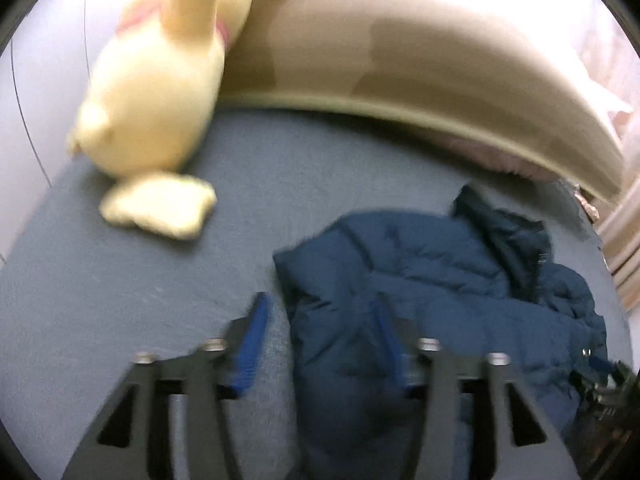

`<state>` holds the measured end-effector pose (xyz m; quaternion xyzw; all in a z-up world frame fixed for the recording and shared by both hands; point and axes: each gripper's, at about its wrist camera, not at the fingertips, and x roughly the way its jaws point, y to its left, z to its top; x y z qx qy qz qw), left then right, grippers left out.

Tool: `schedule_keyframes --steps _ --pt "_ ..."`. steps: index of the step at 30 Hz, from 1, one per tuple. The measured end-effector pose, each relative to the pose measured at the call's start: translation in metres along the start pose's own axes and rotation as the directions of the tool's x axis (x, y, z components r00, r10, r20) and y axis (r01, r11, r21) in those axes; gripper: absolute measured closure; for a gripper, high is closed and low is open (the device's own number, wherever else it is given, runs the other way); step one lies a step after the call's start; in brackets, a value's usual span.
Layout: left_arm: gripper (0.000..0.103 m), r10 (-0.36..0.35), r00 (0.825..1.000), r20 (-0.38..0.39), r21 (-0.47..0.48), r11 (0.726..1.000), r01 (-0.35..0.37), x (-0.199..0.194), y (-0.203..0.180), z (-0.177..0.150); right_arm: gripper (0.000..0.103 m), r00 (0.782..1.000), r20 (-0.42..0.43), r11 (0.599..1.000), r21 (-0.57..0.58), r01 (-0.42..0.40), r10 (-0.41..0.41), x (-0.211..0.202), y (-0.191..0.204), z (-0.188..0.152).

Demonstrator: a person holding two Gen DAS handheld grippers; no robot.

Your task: Fold large clothes

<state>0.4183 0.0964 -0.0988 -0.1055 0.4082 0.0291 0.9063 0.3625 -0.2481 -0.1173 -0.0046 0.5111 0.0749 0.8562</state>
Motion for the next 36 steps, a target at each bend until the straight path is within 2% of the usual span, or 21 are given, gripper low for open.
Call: schedule_keyframes --steps 1,4,6,10,13,15,17,19,25,28,30,33,36 --pt "0.025 0.005 0.999 0.040 0.009 1.000 -0.006 -0.015 -0.004 -0.003 0.000 1.000 0.026 1.000 0.005 -0.002 0.002 -0.008 0.001 0.001" --pt "0.024 -0.028 0.993 0.111 0.064 0.998 0.021 -0.045 -0.020 -0.011 0.000 0.995 0.098 1.000 -0.007 0.009 -0.008 -0.038 0.008 0.002" --pt "0.024 -0.059 0.990 0.127 0.083 0.995 0.049 -0.059 -0.035 -0.022 0.000 0.993 0.117 1.000 -0.023 0.003 0.000 -0.050 0.016 0.001" --pt "0.024 -0.068 0.992 0.104 0.163 0.985 0.051 -0.054 -0.065 -0.041 0.000 0.993 0.121 0.999 -0.038 0.008 -0.003 -0.056 0.028 -0.006" --pt "0.024 -0.018 0.998 0.066 0.201 0.979 0.005 -0.030 -0.084 -0.051 0.000 0.996 0.088 1.000 -0.023 0.021 -0.019 -0.039 0.029 -0.015" --pt "0.024 0.039 0.999 -0.001 0.227 0.973 -0.038 -0.005 -0.089 -0.062 0.000 0.998 0.048 0.999 -0.025 0.037 -0.036 -0.023 0.029 -0.023" --pt "0.024 0.050 0.998 -0.049 0.238 0.971 -0.037 0.008 -0.090 -0.072 0.000 0.999 0.031 0.999 -0.024 0.034 -0.034 -0.012 0.028 -0.027" --pt "0.022 0.053 0.998 -0.046 0.237 0.971 -0.040 0.015 -0.086 -0.077 0.000 1.000 0.016 1.000 -0.012 0.025 -0.025 -0.007 0.026 -0.029" --pt "0.021 0.071 0.996 -0.052 0.252 0.966 -0.056 0.026 -0.091 -0.081 0.000 1.000 0.003 0.999 -0.018 0.026 -0.026 0.004 0.025 -0.032" --pt "0.021 0.062 0.996 -0.058 0.237 0.970 -0.047 0.022 -0.091 -0.076 0.000 1.000 -0.005 1.000 -0.015 0.011 -0.011 -0.003 0.023 -0.027" --pt "0.021 0.021 0.999 -0.047 0.199 0.980 -0.011 0.009 -0.089 -0.067 0.001 1.000 0.023 1.000 0.006 -0.015 0.014 -0.012 0.017 -0.020" --pt "0.020 0.003 1.000 0.019 0.176 0.984 -0.006 -0.012 -0.091 -0.052 0.001 0.994 0.109 0.998 0.050 -0.033 0.027 -0.038 0.003 0.000" --pt "0.020 0.012 1.000 0.024 0.193 0.981 -0.016 -0.009 -0.104 -0.042 0.001 0.994 0.109 0.997 0.081 -0.012 0.003 -0.035 -0.004 0.024"
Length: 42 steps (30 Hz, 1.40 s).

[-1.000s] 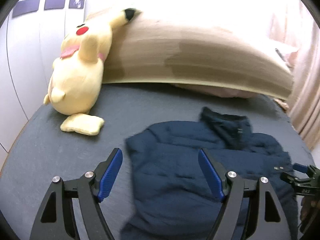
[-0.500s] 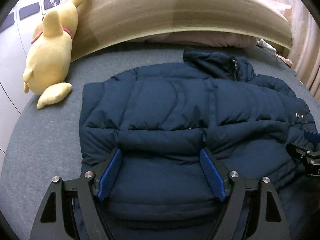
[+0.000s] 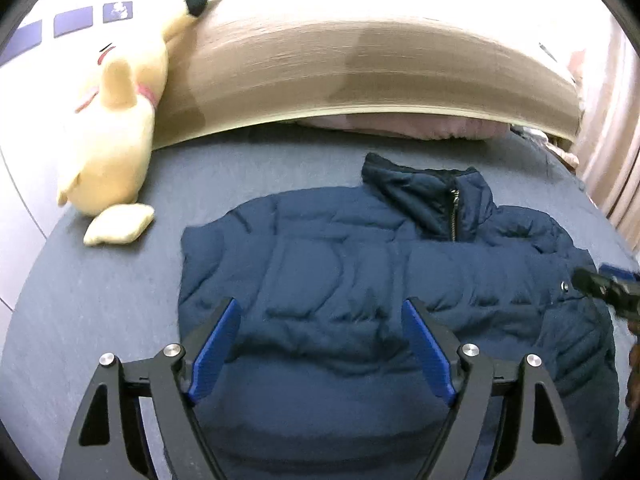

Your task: Fold large clothes

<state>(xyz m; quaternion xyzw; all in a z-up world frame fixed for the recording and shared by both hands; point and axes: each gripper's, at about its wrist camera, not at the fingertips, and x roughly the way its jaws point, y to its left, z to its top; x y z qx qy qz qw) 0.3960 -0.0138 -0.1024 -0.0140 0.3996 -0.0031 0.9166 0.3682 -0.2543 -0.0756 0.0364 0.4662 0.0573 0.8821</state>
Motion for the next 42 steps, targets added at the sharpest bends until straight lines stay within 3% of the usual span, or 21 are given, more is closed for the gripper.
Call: schedule_keyframes --steps 3,5,7,10,11,13,16,21,25,28,31,38,42 --pt "0.020 0.050 0.997 -0.054 0.055 0.997 -0.047 0.030 -0.013 -0.001 0.001 0.998 -0.042 0.999 -0.004 0.046 -0.046 0.026 -0.002 0.010" --pt "0.018 0.065 0.992 -0.106 0.065 0.996 -0.059 0.051 -0.017 -0.006 0.000 0.989 -0.128 0.997 -0.020 0.077 -0.079 0.060 -0.005 0.004" --pt "0.016 0.081 0.992 -0.093 0.070 0.995 -0.075 0.055 -0.018 -0.007 0.000 0.990 -0.123 0.997 -0.013 0.070 -0.071 0.066 -0.006 0.003" --pt "0.016 0.049 0.992 -0.115 0.054 0.998 -0.043 0.046 -0.014 -0.002 0.000 0.996 -0.091 1.000 0.027 0.004 -0.002 0.046 -0.015 0.007" --pt "0.016 0.017 0.996 -0.087 0.032 0.999 -0.015 0.034 -0.006 -0.001 0.000 0.998 -0.062 0.999 0.046 -0.012 0.015 0.032 -0.023 0.008" --pt "0.016 0.019 0.999 -0.037 0.026 1.000 -0.018 0.017 0.007 0.001 0.000 0.999 -0.012 0.994 0.097 -0.048 0.050 0.005 -0.047 0.007" --pt "0.016 0.019 1.000 -0.003 -0.031 0.999 -0.019 -0.003 0.045 -0.001 0.000 0.999 0.024 0.982 0.187 -0.038 0.034 -0.018 -0.096 0.000" --pt "0.016 0.045 0.997 -0.057 -0.169 0.984 -0.054 -0.008 0.099 -0.022 0.000 0.995 -0.048 0.936 0.345 -0.066 0.088 -0.012 -0.149 -0.031" --pt "0.016 0.072 0.994 -0.078 -0.181 0.980 -0.085 -0.008 0.101 -0.040 0.000 0.995 -0.087 0.949 0.314 -0.021 0.051 -0.009 -0.139 -0.056" --pt "0.015 0.146 0.980 -0.136 -0.086 0.984 -0.158 0.014 0.083 -0.051 0.000 0.986 -0.151 0.982 0.167 0.092 -0.067 0.007 -0.116 -0.065" --pt "0.015 0.169 0.977 -0.132 -0.070 0.981 -0.180 0.016 0.077 -0.051 0.001 0.982 -0.170 0.981 0.158 0.114 -0.087 0.012 -0.112 -0.066" --pt "0.015 0.082 0.996 -0.033 -0.138 0.987 -0.086 -0.010 0.100 -0.027 0.001 0.997 -0.069 0.964 0.264 -0.021 0.041 -0.010 -0.136 -0.040" --pt "0.015 -0.007 0.998 -0.064 -0.202 0.979 -0.007 0.016 0.113 -0.004 0.001 0.992 -0.068 0.933 0.352 -0.077 0.107 0.012 -0.156 -0.021"
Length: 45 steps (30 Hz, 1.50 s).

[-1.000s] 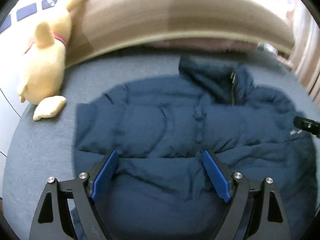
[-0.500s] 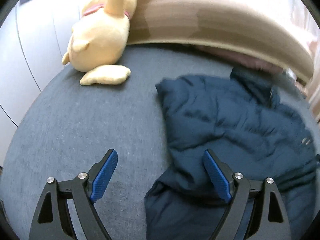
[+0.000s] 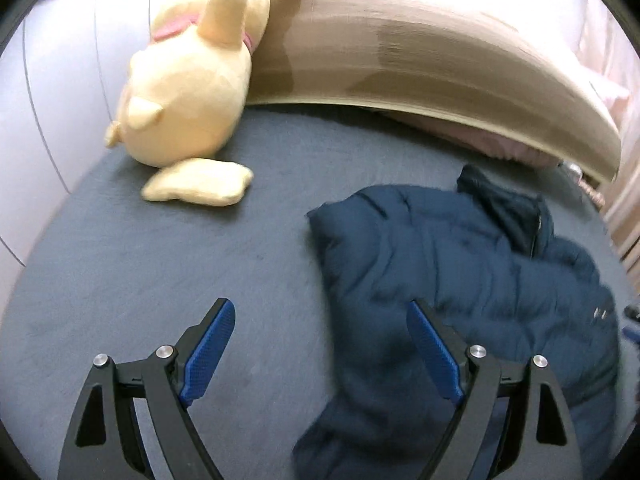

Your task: Fold large clothes

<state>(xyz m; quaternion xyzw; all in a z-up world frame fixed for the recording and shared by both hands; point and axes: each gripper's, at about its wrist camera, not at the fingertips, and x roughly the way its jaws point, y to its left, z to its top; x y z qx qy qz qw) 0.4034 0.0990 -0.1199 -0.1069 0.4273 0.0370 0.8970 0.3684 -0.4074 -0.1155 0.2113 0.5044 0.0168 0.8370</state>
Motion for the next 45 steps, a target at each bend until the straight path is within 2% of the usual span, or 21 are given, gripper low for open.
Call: schedule_keyframes --steps 4,7,8,9,10,11,12,13,14,16,17,19,20,21,22,26,28,30,35,40,45 --pt "0.015 -0.044 0.997 -0.066 -0.053 0.998 0.041 0.041 -0.002 0.018 0.001 0.998 -0.051 0.998 0.052 -0.028 0.031 0.034 -0.005 0.017" --pt "0.015 -0.065 0.992 -0.110 -0.040 0.997 0.061 0.062 -0.011 0.019 0.003 0.997 -0.069 0.999 0.009 -0.032 0.032 0.050 0.006 0.025" --pt "0.018 -0.075 0.991 -0.111 -0.035 0.997 0.071 0.064 -0.013 0.019 0.016 0.996 -0.079 0.999 -0.023 -0.043 0.041 0.053 0.012 0.027" --pt "0.035 -0.082 0.990 -0.116 -0.019 0.997 0.080 0.068 -0.017 0.018 0.038 0.995 -0.088 0.998 -0.045 -0.048 0.044 0.050 0.012 0.027" --pt "0.056 -0.108 0.986 -0.124 -0.014 0.994 0.107 0.071 -0.020 0.018 0.045 0.993 -0.110 0.994 -0.094 -0.055 0.045 0.054 0.024 0.030" --pt "0.062 -0.111 0.986 -0.123 -0.012 0.994 0.110 0.071 -0.021 0.020 0.059 0.994 -0.111 0.990 -0.135 -0.041 0.026 0.054 0.033 0.032" --pt "0.076 -0.086 0.991 -0.104 0.007 0.996 0.087 0.066 -0.026 0.022 0.073 0.995 -0.099 0.985 -0.171 -0.026 0.009 0.050 0.042 0.033" --pt "0.083 -0.079 0.992 -0.096 0.019 0.997 0.081 0.063 -0.028 0.024 0.079 0.998 -0.061 0.977 -0.212 0.013 -0.026 0.043 0.054 0.036" --pt "0.084 -0.075 0.994 -0.075 0.021 0.997 0.077 0.057 -0.029 0.026 0.082 0.999 -0.023 0.969 -0.244 0.035 -0.042 0.036 0.064 0.038" --pt "0.084 -0.068 0.996 -0.057 0.019 0.997 0.069 0.053 -0.028 0.024 0.082 0.998 0.003 0.952 -0.299 0.066 -0.068 0.032 0.074 0.037" --pt "0.083 -0.040 0.997 -0.064 0.054 0.998 0.043 0.055 -0.033 0.020 0.081 0.995 -0.025 0.944 -0.319 0.086 -0.099 0.041 0.075 0.033" --pt "0.072 0.026 0.998 -0.054 0.120 0.993 -0.019 0.056 -0.045 0.011 0.072 0.991 -0.015 0.949 -0.292 0.120 -0.130 0.046 0.065 0.025" --pt "0.068 0.027 0.999 -0.046 0.118 0.993 -0.021 0.051 -0.044 0.009 0.053 0.994 0.005 0.960 -0.258 0.111 -0.113 0.042 0.060 0.022" --pt "0.053 0.021 0.999 -0.041 0.110 0.994 -0.017 0.041 -0.045 0.008 0.024 0.994 0.020 0.967 -0.226 0.113 -0.112 0.036 0.056 0.020" --pt "0.036 0.023 0.999 -0.033 0.110 0.994 -0.019 0.035 -0.046 0.006 0.018 0.990 0.057 0.971 -0.194 0.138 -0.129 0.025 0.053 0.016" --pt "0.022 0.142 0.981 0.129 0.140 0.977 -0.160 -0.026 -0.055 -0.007 0.018 0.962 0.206 0.946 -0.234 0.226 -0.179 -0.030 0.072 -0.006" --pt "0.021 0.192 0.969 0.155 0.133 0.968 -0.213 -0.044 -0.060 -0.015 0.018 0.957 0.247 0.931 -0.290 0.224 -0.153 -0.049 0.097 -0.026" --pt "0.021 0.185 0.972 0.143 0.133 0.970 -0.204 -0.050 -0.068 -0.022 0.018 0.956 0.262 0.914 -0.340 0.223 -0.136 -0.058 0.114 -0.039" --pt "0.021 0.169 0.979 0.115 0.153 0.971 -0.186 -0.048 -0.092 -0.038 0.018 0.968 0.209 0.877 -0.428 0.219 -0.139 -0.026 0.161 -0.083" --pt "0.021 0.157 0.984 0.084 0.158 0.973 -0.169 -0.033 -0.110 -0.048 0.018 0.977 0.101 0.893 -0.398 0.211 -0.186 0.007 0.148 -0.091" --pt "0.021 0.159 0.987 0.010 0.161 0.974 -0.158 -0.001 -0.113 -0.059 0.015 0.978 0.067 0.891 -0.404 0.207 -0.196 0.018 0.139 -0.095"
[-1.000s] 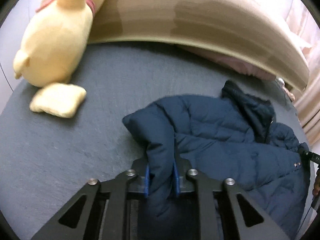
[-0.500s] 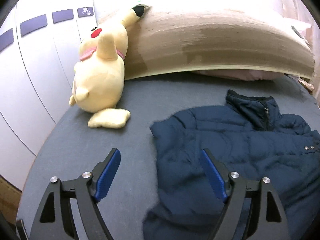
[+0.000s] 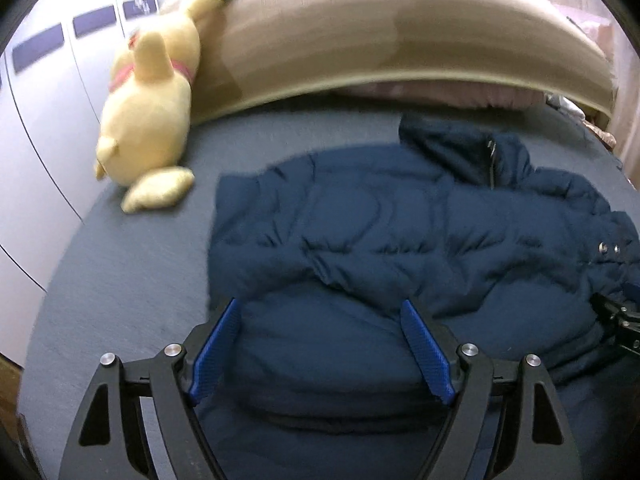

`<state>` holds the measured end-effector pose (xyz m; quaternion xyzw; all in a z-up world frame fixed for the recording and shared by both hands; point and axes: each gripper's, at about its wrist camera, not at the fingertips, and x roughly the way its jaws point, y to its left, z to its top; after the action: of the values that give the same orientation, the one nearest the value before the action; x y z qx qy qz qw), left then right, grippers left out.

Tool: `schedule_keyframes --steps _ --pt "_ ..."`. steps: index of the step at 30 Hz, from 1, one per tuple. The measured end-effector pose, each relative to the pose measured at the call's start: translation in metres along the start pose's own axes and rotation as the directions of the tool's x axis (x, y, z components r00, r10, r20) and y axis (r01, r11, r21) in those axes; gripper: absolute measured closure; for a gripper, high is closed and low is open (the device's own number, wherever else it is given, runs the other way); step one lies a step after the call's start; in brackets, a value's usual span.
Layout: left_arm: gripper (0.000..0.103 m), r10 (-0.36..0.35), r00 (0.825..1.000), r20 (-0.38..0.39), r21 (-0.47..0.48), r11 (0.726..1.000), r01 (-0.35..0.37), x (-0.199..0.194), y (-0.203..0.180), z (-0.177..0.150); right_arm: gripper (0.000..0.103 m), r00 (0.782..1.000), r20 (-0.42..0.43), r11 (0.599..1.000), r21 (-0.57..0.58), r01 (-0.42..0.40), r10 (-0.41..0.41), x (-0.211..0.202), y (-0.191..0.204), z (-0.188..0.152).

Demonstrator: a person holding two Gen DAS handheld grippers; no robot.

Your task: Fold large clothes

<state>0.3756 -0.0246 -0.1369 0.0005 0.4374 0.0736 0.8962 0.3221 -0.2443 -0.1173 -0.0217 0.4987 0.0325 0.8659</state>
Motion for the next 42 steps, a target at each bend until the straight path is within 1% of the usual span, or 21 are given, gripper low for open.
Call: schedule_keyframes --steps 3,7,10,13,14,16,17,19,20,21,22,25,29,31,37,42 --pt "0.019 -0.026 1.000 -0.015 -0.030 0.999 0.025 0.012 0.004 -0.004 0.013 1.000 -0.009 1.000 -0.007 -0.007 0.007 0.006 -0.002 -0.002" --pt "0.017 0.005 1.000 -0.017 0.006 1.000 -0.005 0.018 -0.002 -0.006 0.012 1.000 -0.014 1.000 -0.012 0.000 0.000 0.012 0.000 -0.001" --pt "0.017 0.004 0.999 -0.032 -0.006 1.000 -0.004 0.016 -0.001 -0.005 0.011 0.999 -0.033 1.000 -0.011 -0.007 0.007 0.013 0.000 0.002" --pt "0.017 -0.014 0.999 -0.044 -0.018 1.000 0.013 0.005 0.004 -0.003 0.011 0.998 -0.047 0.999 -0.004 -0.033 0.032 0.005 -0.005 0.010" --pt "0.017 -0.021 0.999 -0.036 -0.014 1.000 0.021 -0.004 0.006 -0.004 0.011 0.998 -0.039 0.999 0.000 -0.040 0.040 0.001 -0.006 0.010" --pt "0.017 -0.020 1.000 -0.020 -0.012 1.000 0.020 -0.019 0.010 -0.006 0.011 0.999 0.014 0.999 -0.009 -0.052 0.052 -0.025 -0.009 0.004" --pt "0.017 -0.023 1.000 -0.014 -0.016 1.000 0.023 -0.025 0.012 -0.007 0.011 0.998 0.026 0.999 -0.014 -0.052 0.053 -0.032 -0.010 0.002" --pt "0.017 -0.027 1.000 0.009 -0.034 0.999 0.028 -0.043 0.021 -0.014 0.011 0.996 0.052 0.997 -0.012 -0.074 0.074 -0.059 -0.018 -0.010" --pt "0.017 -0.027 1.000 0.012 -0.041 0.999 0.027 -0.051 0.023 -0.018 0.011 0.993 0.057 0.995 -0.008 -0.104 0.104 -0.072 -0.022 -0.019" --pt "0.017 -0.035 0.999 0.015 -0.049 0.998 0.036 -0.058 0.027 -0.022 0.010 0.991 0.058 0.993 -0.007 -0.116 0.116 -0.079 -0.024 -0.026" --pt "0.017 -0.040 0.999 0.019 -0.055 0.998 0.041 -0.065 0.030 -0.027 0.010 0.990 0.062 0.992 -0.003 -0.129 0.129 -0.094 -0.029 -0.039" --pt "0.017 -0.049 0.998 0.025 -0.064 0.997 0.051 -0.085 0.038 -0.045 0.010 0.983 0.059 0.984 0.015 -0.178 0.176 -0.118 -0.039 -0.070" --pt "0.017 -0.063 0.998 0.026 -0.093 0.993 0.065 -0.115 0.053 -0.082 0.010 0.967 0.071 0.966 0.077 -0.248 0.243 -0.154 -0.053 -0.123" --pt "0.017 -0.059 0.998 0.025 -0.106 0.992 0.061 -0.126 0.061 -0.097 0.010 0.962 0.070 0.956 0.108 -0.272 0.266 -0.165 -0.061 -0.147" --pt "0.017 -0.047 0.999 0.011 -0.155 0.987 0.049 -0.160 0.088 -0.148 0.010 0.953 0.059 0.934 0.190 -0.303 0.297 -0.187 -0.082 -0.215" --pt "0.017 -0.035 0.999 -0.004 -0.185 0.982 0.034 -0.180 0.107 -0.177 0.010 0.951 0.068 0.921 0.235 -0.310 0.302 -0.199 -0.097 -0.248"
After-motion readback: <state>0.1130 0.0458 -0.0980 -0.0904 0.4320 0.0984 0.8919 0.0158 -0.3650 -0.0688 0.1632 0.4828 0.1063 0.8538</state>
